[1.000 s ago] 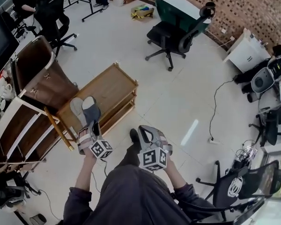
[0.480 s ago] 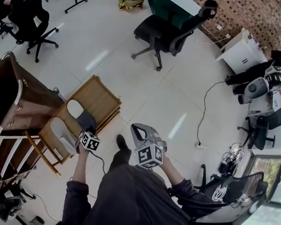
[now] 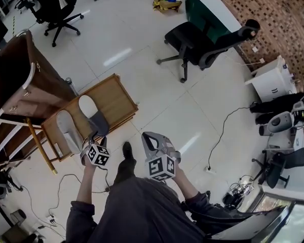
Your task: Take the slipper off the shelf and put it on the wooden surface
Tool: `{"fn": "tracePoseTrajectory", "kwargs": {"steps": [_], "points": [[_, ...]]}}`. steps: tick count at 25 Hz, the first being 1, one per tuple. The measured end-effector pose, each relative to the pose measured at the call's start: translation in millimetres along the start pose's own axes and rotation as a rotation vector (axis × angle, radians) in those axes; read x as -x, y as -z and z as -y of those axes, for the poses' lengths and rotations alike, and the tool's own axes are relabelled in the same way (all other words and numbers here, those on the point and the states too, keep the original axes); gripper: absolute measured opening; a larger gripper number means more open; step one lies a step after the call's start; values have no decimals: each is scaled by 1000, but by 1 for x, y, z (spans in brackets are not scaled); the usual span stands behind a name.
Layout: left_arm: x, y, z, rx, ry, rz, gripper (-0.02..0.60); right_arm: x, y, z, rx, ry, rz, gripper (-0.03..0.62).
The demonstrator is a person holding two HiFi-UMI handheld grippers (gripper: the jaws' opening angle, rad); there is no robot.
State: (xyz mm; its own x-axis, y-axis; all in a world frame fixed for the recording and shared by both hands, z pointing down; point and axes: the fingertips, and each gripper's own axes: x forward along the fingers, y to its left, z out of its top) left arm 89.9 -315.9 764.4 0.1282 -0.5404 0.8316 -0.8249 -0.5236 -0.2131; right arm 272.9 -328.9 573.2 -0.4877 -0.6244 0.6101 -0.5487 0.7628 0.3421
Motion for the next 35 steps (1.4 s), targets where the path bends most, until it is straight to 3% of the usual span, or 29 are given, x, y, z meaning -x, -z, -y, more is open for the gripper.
{"fn": "tracePoseTrajectory", "kwargs": {"steps": [6, 11, 15, 20, 27, 35], "points": [[89, -6, 52, 51, -111, 97, 206, 29, -2, -46, 128, -112, 91, 3], [165, 40, 130, 131, -208, 132, 196, 88, 34, -118, 218, -179, 149, 3], [224, 83, 211, 174, -271, 125, 192, 152, 76, -156, 275, -181, 184, 2], [292, 117, 293, 159, -348, 119, 184, 237, 112, -188, 358, -138, 207, 2], [356, 118, 354, 168, -362, 178, 186, 297, 137, -229, 342, -185, 224, 2], [383, 149, 399, 184, -358, 157, 186, 325, 146, -268, 367, -225, 236, 2]]}}
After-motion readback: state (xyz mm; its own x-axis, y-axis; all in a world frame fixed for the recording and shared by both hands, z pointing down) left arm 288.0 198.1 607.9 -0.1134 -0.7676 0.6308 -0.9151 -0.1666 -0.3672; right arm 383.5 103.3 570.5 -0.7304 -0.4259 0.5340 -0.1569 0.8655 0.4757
